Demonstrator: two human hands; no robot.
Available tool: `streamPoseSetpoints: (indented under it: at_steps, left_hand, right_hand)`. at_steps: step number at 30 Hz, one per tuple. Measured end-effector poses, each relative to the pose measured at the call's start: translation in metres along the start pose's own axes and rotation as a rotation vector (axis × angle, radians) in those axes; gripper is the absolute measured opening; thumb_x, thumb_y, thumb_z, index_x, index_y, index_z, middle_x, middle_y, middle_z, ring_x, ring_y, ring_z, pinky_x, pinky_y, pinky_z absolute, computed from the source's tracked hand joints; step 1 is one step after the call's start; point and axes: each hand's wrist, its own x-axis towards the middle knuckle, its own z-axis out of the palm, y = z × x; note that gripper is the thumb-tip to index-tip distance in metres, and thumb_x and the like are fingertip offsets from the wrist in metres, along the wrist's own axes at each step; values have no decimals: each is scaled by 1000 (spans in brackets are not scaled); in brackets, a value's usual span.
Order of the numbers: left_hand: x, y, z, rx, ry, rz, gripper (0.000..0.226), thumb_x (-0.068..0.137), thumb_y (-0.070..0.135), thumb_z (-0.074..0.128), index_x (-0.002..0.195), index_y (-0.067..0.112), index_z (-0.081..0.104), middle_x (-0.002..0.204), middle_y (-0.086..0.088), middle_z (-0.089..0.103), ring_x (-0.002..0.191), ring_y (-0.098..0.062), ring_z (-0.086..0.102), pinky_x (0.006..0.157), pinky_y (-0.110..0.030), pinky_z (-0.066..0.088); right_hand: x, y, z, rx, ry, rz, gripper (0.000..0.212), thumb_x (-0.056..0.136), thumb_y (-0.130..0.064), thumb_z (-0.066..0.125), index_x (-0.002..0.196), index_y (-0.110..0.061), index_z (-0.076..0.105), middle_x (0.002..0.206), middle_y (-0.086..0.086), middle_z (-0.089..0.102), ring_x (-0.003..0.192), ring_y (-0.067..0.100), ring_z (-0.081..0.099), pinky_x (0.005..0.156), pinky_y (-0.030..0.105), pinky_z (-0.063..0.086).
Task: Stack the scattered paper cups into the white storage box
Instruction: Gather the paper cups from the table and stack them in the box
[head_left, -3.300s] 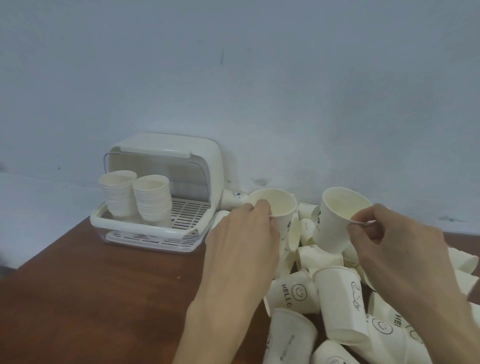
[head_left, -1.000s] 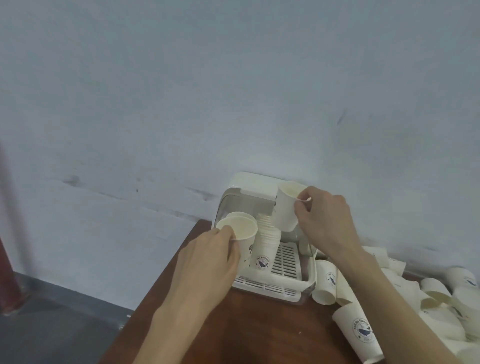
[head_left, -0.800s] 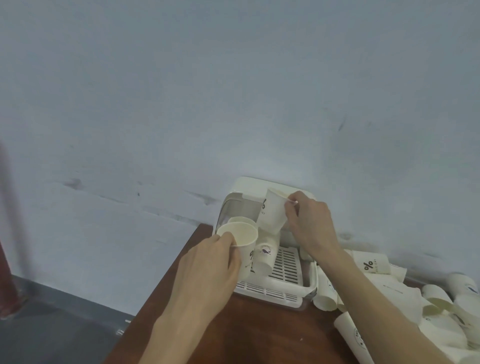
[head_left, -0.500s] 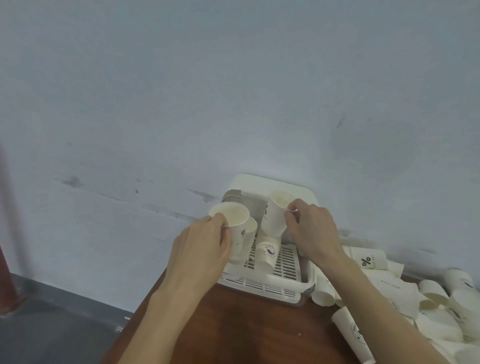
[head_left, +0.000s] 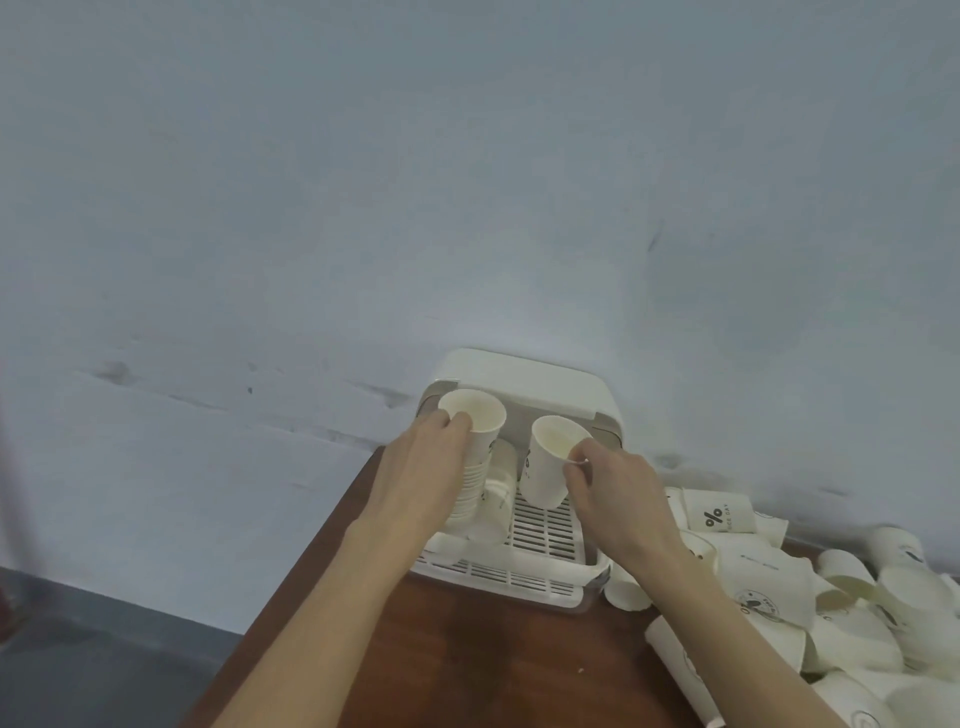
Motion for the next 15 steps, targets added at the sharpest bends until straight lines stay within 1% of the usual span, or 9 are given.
streamPoseSetpoints:
  at_steps: [5, 10, 13, 15]
  left_hand:
    - [-4, 1, 7, 152, -118, -2, 11, 96, 10, 45, 100, 19, 49, 98, -2, 55, 90, -27, 56, 59, -33, 33]
    - [-8, 8, 9, 262, -210, -8, 20, 94, 9, 42, 109, 18, 52, 105, -3, 58, 96, -26, 58, 62, -31, 33]
    - [-10, 16, 8, 285, -186, -38, 24, 97, 15, 41, 118, 17, 51, 108, -3, 60, 99, -24, 58, 66, -30, 34]
    - [-13, 27, 4, 285, -139, -30, 30, 97, 16, 40, 127, 17, 44, 112, -3, 59, 103, -24, 56, 69, -30, 34]
  right_hand:
    - [-4, 7, 1, 19, -6, 9, 21, 95, -32, 42, 99, -20, 59, 87, 4, 67, 79, 27, 59, 67, 40, 48]
    - [-9, 11, 0, 27, -15, 17, 22, 95, -31, 43, 101, -19, 60, 91, 5, 67, 81, 28, 58, 67, 38, 47]
    - [-11, 14, 0, 32, -27, 26, 22, 95, -31, 43, 101, -19, 59, 92, 5, 67, 82, 29, 59, 66, 38, 47]
    - [-12, 17, 0, 36, -31, 33, 22, 95, -31, 43, 101, -19, 59, 92, 6, 67, 82, 29, 59, 66, 37, 47]
